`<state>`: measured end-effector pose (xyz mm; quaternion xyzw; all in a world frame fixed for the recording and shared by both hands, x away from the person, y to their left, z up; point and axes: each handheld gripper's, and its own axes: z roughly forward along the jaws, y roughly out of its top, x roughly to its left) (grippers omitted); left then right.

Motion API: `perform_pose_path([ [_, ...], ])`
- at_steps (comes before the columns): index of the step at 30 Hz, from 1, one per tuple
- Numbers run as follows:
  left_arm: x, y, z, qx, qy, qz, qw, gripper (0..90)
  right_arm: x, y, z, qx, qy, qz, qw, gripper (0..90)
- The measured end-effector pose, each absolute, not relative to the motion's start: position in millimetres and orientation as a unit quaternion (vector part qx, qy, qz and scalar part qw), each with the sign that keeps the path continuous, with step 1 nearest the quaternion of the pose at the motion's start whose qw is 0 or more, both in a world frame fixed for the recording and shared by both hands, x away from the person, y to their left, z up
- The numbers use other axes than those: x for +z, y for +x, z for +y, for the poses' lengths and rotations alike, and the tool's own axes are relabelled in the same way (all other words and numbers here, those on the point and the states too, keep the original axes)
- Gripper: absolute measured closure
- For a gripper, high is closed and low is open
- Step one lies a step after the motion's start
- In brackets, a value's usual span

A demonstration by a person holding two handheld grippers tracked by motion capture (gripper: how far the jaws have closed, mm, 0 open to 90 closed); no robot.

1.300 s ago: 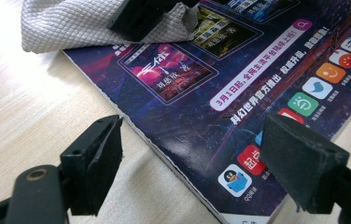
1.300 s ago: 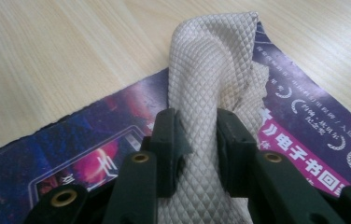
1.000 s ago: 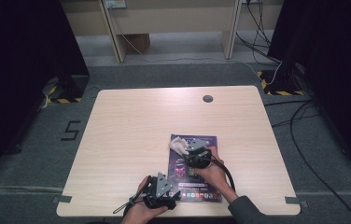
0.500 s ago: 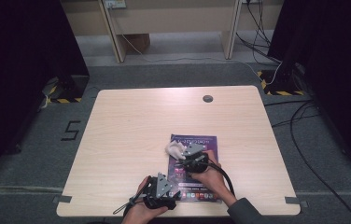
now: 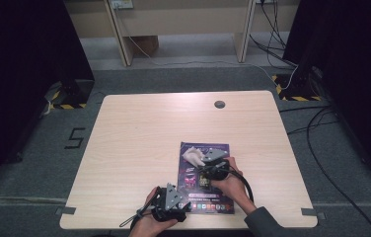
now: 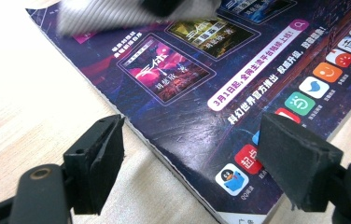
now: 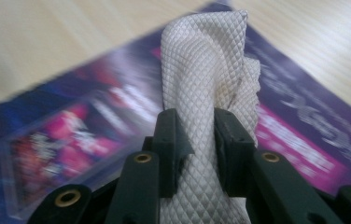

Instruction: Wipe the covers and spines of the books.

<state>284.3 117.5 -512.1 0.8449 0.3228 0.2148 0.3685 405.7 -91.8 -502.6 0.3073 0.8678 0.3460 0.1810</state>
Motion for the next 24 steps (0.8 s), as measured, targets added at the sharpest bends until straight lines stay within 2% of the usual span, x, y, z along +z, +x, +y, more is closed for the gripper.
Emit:
perform_pose_path([
  [9,-511.9,283.7,117.3,0.217,0.846,0.32,0.367,22.7,-501.8,415.4,-136.6,0.334,0.359,0.848,0.203,72.5],
  [24,-511.9,284.7,117.4,0.214,0.846,0.32,0.368,22.6,-500.6,389.7,-125.3,0.334,0.313,0.869,0.188,72.6],
])
